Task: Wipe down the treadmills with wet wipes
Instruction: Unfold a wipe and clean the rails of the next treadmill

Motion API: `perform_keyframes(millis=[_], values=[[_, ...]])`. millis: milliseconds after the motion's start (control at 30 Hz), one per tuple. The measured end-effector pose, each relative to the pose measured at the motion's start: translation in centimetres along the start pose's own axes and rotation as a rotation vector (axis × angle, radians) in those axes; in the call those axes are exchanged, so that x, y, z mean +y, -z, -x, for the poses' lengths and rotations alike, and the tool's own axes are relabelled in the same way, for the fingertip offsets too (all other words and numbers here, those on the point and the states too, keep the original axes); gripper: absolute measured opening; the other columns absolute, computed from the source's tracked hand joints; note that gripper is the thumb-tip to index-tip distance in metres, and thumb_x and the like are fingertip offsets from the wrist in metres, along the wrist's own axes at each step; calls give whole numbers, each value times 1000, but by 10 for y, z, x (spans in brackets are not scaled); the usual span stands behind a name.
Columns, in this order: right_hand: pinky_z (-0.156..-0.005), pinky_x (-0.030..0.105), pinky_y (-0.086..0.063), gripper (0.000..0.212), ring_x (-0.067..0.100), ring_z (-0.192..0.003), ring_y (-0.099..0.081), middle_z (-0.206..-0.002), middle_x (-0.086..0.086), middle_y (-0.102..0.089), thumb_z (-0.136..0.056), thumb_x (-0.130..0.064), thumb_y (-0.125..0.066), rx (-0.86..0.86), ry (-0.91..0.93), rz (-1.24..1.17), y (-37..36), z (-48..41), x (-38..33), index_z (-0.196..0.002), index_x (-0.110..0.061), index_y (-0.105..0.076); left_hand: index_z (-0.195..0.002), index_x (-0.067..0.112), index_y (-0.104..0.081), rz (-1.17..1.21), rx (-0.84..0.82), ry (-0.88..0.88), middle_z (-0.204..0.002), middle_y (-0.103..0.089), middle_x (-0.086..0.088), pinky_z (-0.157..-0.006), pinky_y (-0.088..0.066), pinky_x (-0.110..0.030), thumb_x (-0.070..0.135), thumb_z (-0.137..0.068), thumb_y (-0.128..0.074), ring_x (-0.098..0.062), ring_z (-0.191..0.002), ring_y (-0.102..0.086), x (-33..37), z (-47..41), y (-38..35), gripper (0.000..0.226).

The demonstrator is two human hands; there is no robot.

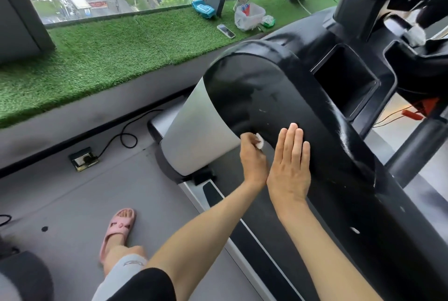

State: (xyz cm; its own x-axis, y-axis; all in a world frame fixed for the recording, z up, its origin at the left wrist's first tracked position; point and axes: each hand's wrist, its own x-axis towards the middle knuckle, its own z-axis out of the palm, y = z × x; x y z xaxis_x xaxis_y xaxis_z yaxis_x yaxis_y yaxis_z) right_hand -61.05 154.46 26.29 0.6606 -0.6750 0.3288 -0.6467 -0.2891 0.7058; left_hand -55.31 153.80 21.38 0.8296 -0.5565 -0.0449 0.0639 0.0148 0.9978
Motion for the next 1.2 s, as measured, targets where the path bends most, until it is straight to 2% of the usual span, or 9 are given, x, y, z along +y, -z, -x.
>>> perform_keyframes(millis=[167, 267, 367, 567, 667, 833, 967, 1100, 1200], values=[[-115, 50, 15, 68, 41, -141, 17, -151, 33, 25, -95, -16, -23, 10, 31, 10, 0, 3, 2, -147, 9, 12, -95, 18, -43, 155, 165, 233, -82, -52, 6, -62, -39, -11, 2, -95, -47, -6, -72, -49, 7, -7, 13, 16], [-115, 50, 13, 66, 41, -141, 16, -151, 33, 24, -92, -13, -17, 1, 27, 0, 1, 3, 2, -147, 10, 13, -100, 16, -39, 193, 329, 490, -90, -51, 0, -62, -39, -22, 4, -94, -42, -17, -79, -50, -16, -18, 36, 14], [-115, 51, 14, 68, 41, -141, 16, -151, 32, 24, -93, -14, -21, 4, 22, -10, 0, 3, 0, -147, 9, 13, -100, 18, -40, 143, 336, 554, -93, -52, 0, -65, -39, -25, 9, -97, -41, -20, -86, -52, -25, -27, 48, 10], [-115, 50, 12, 70, 41, -141, 14, -150, 34, 25, -93, -14, -28, 2, -6, -43, 5, 1, -2, -147, 10, 10, -78, 21, -39, 127, 49, 326, -78, -47, 2, -62, -41, -10, -9, -88, -42, -8, -68, -46, 36, -24, 24, 32], [-116, 50, 12, 74, 40, -141, 14, -150, 34, 26, -93, -17, -32, 4, -4, -39, 5, 1, 0, -147, 10, 11, -88, 21, -50, 120, -56, 160, -86, -58, -1, -74, -50, -24, 3, -93, -52, -16, -80, -58, 44, -30, 34, 18], [-116, 50, 13, 74, 40, -142, 14, -150, 33, 25, -90, -16, -29, -29, -6, -67, 9, 0, -2, -147, 10, 11, -94, 13, -49, 164, 220, 169, -76, -53, 7, -66, -42, -18, 16, -99, -48, 7, -61, -50, 41, -75, 74, 6], [-116, 49, 17, 71, 40, -142, 15, -152, 31, 24, -90, -14, -24, -69, 12, -67, 10, 0, 2, -147, 10, 12, -90, 17, -49, 114, 188, 171, -88, -59, -10, -78, -48, -36, 39, -95, -43, -21, -78, -58, 56, -91, 59, 24], [-115, 49, 18, 72, 38, -143, 18, -152, 29, 26, -88, -16, -20, -53, 4, -107, 16, 4, 4, -147, 8, 14, -95, 4, -56, 4, -101, -289, -89, -52, -7, -75, -40, -20, 10, -97, -51, -14, -78, -48, 91, -55, 42, 8], [-118, 46, 9, 76, 35, -146, 13, -155, 25, 22, -85, -10, -30, -41, -68, -259, 27, 7, 1, -148, 9, 10, -95, 11, -54, -67, -30, -277, -89, -57, -11, -81, -46, -37, 19, -98, -50, -22, -80, -53, 93, -102, 61, 10]])
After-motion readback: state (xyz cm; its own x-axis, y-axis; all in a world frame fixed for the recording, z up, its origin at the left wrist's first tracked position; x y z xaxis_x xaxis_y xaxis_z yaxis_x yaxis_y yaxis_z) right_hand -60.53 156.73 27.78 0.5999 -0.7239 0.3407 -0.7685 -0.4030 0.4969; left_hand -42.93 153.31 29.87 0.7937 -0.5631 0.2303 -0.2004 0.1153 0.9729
